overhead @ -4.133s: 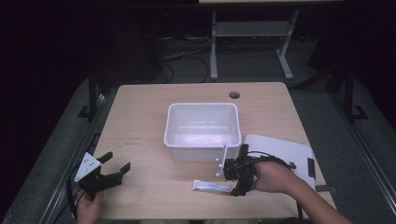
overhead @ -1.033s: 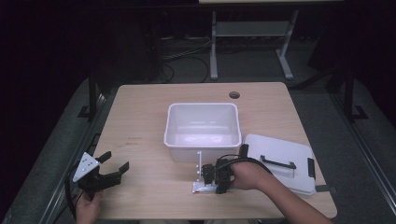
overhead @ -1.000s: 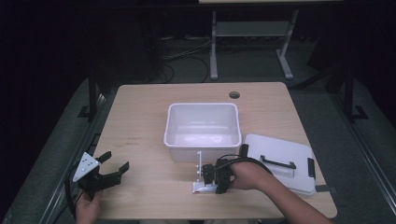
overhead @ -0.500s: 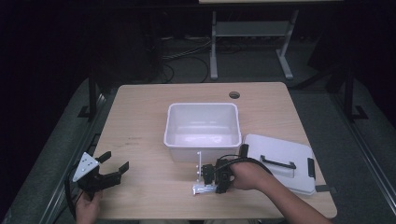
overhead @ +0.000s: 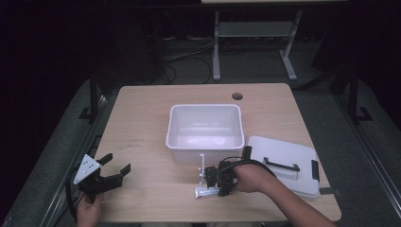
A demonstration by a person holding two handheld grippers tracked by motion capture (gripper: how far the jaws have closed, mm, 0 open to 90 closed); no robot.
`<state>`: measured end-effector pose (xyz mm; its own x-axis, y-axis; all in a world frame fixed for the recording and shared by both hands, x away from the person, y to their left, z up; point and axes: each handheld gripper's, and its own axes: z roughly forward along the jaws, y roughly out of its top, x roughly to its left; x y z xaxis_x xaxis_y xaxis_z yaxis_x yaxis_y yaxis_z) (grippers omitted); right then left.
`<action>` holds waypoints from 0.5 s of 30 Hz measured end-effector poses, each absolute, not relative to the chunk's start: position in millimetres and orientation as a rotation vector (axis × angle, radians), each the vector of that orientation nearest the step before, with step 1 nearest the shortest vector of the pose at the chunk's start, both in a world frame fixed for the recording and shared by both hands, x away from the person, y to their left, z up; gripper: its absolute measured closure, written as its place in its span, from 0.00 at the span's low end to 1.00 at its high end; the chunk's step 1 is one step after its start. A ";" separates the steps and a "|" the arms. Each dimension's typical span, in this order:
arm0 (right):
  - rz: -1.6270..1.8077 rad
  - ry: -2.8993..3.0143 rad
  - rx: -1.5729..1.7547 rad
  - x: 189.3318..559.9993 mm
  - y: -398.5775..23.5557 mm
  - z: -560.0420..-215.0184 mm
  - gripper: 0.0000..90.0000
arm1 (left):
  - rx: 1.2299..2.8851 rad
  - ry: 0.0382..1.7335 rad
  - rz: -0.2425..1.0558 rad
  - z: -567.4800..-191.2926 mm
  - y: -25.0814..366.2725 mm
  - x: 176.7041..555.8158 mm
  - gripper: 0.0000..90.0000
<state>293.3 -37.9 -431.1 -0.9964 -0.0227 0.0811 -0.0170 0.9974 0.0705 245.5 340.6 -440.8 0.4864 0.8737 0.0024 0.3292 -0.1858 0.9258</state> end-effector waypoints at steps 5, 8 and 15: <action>-0.120 -3.054 0.029 293.3 -39.5 -428.8 0.77 | 1.745 1.026 0.693 -440.7 340.5 245.4 0.18; -0.123 -3.051 0.025 293.2 -40.9 -427.0 0.77 | 1.745 1.026 0.694 -440.6 340.6 245.3 0.18; -0.133 -3.049 0.020 293.3 -43.2 -424.5 0.77 | 1.746 1.024 0.694 -440.5 340.6 245.4 0.18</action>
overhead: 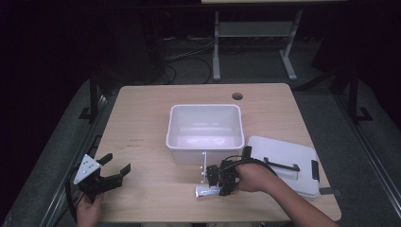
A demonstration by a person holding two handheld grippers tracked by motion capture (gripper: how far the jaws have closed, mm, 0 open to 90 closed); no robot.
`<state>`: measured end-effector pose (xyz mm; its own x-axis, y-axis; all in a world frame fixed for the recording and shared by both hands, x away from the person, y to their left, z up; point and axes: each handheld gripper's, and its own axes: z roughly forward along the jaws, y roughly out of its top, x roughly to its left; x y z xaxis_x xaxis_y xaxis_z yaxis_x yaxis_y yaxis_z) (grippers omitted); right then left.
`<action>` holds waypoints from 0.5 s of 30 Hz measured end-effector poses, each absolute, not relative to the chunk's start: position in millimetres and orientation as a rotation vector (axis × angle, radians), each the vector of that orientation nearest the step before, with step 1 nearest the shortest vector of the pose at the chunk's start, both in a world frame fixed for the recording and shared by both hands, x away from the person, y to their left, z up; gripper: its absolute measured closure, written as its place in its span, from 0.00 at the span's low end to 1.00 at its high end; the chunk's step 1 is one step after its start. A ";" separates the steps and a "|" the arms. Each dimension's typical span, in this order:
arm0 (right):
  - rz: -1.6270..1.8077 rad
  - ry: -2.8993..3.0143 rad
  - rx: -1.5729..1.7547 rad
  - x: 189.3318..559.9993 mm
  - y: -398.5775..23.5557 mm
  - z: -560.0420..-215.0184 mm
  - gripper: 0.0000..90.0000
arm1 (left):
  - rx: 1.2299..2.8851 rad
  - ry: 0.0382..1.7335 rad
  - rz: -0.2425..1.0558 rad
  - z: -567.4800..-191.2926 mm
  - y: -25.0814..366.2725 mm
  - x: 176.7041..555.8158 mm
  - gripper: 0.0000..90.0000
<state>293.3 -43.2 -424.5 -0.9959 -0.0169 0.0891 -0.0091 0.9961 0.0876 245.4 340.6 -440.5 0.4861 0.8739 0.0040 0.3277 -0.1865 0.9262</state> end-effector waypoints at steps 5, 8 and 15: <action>-0.133 -3.043 0.014 292.6 -43.9 -423.0 0.77 | 1.745 1.024 0.696 -440.4 340.9 245.3 0.18; -0.138 -3.041 0.016 292.3 -45.0 -421.8 0.77 | 1.745 1.024 0.695 -440.5 340.8 245.4 0.18; -0.153 -3.032 0.005 292.3 -49.5 -416.4 0.77 | 1.750 1.023 0.693 -440.8 340.4 245.6 0.18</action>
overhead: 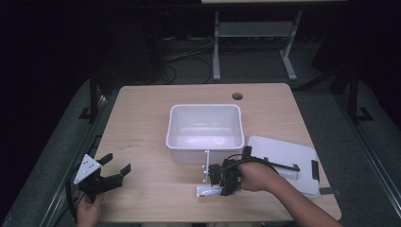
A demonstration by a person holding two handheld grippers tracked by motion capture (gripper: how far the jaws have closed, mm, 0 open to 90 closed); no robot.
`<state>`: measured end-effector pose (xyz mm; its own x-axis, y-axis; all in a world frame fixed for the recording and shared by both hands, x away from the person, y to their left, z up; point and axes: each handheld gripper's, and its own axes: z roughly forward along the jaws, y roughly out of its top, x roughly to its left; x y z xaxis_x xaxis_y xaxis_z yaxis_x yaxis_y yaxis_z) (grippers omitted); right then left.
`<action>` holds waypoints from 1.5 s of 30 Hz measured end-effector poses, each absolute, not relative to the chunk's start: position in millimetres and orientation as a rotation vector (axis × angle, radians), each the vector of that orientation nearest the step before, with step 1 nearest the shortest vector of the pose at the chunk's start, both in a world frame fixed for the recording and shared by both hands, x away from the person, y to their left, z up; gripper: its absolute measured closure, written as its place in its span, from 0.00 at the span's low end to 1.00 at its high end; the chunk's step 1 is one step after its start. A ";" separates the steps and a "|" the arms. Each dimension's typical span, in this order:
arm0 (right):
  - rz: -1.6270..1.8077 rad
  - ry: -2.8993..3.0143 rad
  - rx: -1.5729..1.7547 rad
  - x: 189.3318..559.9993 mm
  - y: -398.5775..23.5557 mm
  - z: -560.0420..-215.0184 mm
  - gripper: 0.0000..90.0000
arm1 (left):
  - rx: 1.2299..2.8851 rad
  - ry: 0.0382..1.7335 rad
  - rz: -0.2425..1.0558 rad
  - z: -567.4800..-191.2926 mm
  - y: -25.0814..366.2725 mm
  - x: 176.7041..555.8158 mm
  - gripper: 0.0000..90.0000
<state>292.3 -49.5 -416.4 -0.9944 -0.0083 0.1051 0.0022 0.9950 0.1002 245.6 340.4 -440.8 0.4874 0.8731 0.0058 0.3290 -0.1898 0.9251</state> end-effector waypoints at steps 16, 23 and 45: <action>-0.167 -3.055 0.001 295.6 -56.2 -395.1 0.77 | 1.749 1.024 0.691 -441.0 340.1 245.8 0.18; -0.171 -3.075 0.032 295.6 -54.5 -383.0 0.77 | 1.750 1.023 0.691 -441.2 340.1 246.0 0.18; -0.152 -3.109 0.055 298.2 -48.7 -339.4 0.77 | 1.744 1.028 0.694 -440.8 340.7 245.6 0.18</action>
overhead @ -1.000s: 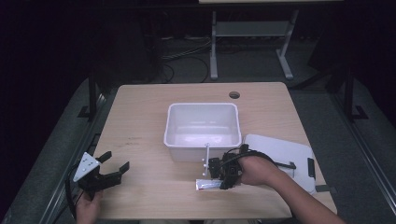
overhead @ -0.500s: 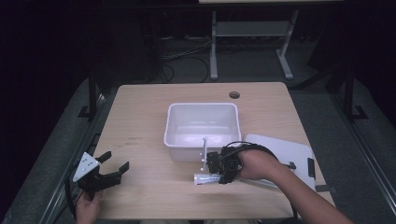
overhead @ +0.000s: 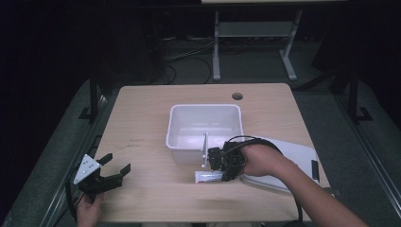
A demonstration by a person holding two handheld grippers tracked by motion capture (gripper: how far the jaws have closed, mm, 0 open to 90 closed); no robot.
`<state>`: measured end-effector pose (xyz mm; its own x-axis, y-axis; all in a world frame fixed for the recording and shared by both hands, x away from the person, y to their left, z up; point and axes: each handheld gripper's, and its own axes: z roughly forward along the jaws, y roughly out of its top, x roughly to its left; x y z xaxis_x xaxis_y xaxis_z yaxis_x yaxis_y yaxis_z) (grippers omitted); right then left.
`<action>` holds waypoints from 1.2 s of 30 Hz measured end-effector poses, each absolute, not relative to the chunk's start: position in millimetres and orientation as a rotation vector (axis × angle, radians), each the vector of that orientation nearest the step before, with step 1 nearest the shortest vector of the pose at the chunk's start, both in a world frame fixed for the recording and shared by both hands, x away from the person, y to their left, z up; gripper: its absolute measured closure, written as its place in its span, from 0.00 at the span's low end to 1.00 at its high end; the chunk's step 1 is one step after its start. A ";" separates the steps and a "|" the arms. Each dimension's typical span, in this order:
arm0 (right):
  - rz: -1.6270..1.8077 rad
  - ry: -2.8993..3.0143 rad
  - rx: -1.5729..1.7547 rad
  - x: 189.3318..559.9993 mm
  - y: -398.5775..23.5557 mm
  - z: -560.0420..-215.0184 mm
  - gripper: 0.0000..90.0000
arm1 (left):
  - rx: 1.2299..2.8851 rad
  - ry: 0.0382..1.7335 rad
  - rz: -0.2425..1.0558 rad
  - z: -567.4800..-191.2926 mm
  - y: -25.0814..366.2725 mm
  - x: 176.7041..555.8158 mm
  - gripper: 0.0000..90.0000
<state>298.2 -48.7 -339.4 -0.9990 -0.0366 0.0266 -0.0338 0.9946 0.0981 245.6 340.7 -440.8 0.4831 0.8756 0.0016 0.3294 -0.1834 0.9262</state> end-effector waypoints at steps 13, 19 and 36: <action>-0.169 -3.127 0.061 302.4 -47.0 -313.7 0.77 | 1.742 1.026 0.695 -440.3 341.1 245.1 0.18; -0.170 -3.146 0.058 305.3 -48.0 -302.2 0.77 | 1.745 1.028 0.692 -440.5 340.6 245.4 0.18; -0.191 -3.175 0.045 319.2 -44.2 -275.6 0.77 | 1.747 1.022 0.697 -439.9 341.0 245.2 0.18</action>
<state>319.2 -44.2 -275.6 -0.9988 -0.0258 -0.0412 -0.0306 0.9924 0.1191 245.2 341.0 -439.9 0.4859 0.8740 0.0072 0.3252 -0.1885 0.9267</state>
